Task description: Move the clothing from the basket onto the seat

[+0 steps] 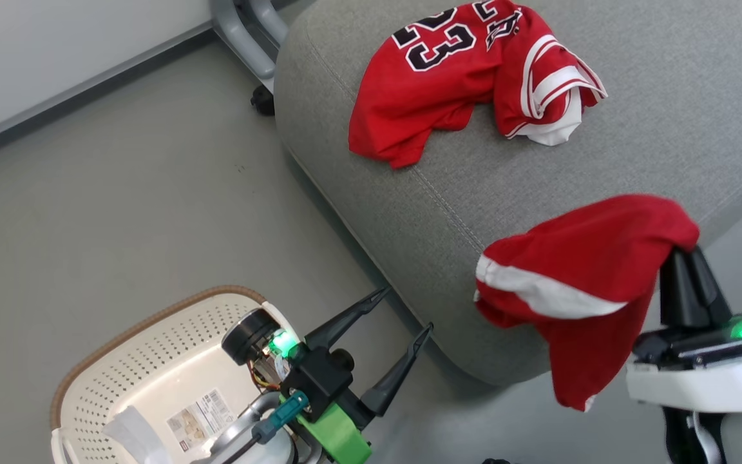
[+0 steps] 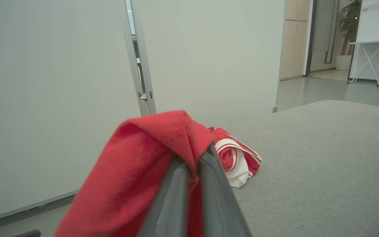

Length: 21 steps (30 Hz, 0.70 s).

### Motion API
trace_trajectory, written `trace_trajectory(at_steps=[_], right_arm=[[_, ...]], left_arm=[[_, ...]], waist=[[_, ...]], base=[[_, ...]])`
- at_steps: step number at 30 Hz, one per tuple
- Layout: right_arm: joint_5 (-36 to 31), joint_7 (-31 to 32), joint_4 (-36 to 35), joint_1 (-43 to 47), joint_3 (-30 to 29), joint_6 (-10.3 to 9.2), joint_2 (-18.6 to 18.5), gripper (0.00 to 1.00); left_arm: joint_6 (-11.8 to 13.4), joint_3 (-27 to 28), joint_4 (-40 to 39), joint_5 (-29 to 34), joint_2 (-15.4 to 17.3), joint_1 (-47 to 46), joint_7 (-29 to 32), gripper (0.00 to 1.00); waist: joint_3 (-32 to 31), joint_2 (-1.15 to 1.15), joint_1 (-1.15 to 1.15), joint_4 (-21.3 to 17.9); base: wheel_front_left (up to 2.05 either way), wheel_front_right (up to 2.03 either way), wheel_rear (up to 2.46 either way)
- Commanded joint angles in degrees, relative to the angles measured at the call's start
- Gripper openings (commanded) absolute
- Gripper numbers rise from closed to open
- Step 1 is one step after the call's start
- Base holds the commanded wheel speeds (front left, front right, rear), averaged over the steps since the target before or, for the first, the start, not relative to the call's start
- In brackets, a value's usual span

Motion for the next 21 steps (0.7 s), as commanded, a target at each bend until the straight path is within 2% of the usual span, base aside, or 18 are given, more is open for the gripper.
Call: trace_trajectory(at_steps=[1, 6, 12, 17, 21], right_arm=[[-1.1, 0.0, -1.4, -3.0, -0.6, -0.06, 0.0, 0.0], [-4.6, 0.0, -3.6, -12.7, -2.8, -0.07, 0.0, 0.0], [-8.1, 0.0, -1.9, -27.8, -10.4, -0.06, -3.9, 0.0], [-10.5, 0.0, 6.6, -40.1, -16.5, -0.06, -8.2, 0.0], [-12.6, 0.0, 16.2, -46.9, -20.7, -0.07, -10.0, 0.0]], left_arm=[[-0.2, -0.1, 0.0, -0.1, 1.1, -1.7, 0.0, 1.0], [-0.2, -0.6, -0.8, 2.1, 3.3, -4.9, 0.0, 1.0], [-0.2, -1.5, -1.7, 4.0, 6.0, -10.0, 0.4, 1.0], [-0.1, -1.2, -2.5, 4.8, 7.5, -13.5, 0.7, 1.0], [0.3, -0.9, -2.8, 4.9, 7.6, -15.0, 0.9, 1.0]], waist=[[3.7, 0.0, 0.0, -0.9], [10.0, 0.0, 0.0, 0.1], [18.2, 0.0, 0.0, 5.1], [23.1, 0.0, 0.0, 9.2], [25.3, 0.0, 0.0, 12.0]], base=[[0.0, 0.0, 0.0], [0.0, 0.0, 0.0], [0.0, 0.0, 0.0], [0.0, 0.0, 0.0], [0.0, 0.0, 0.0]])
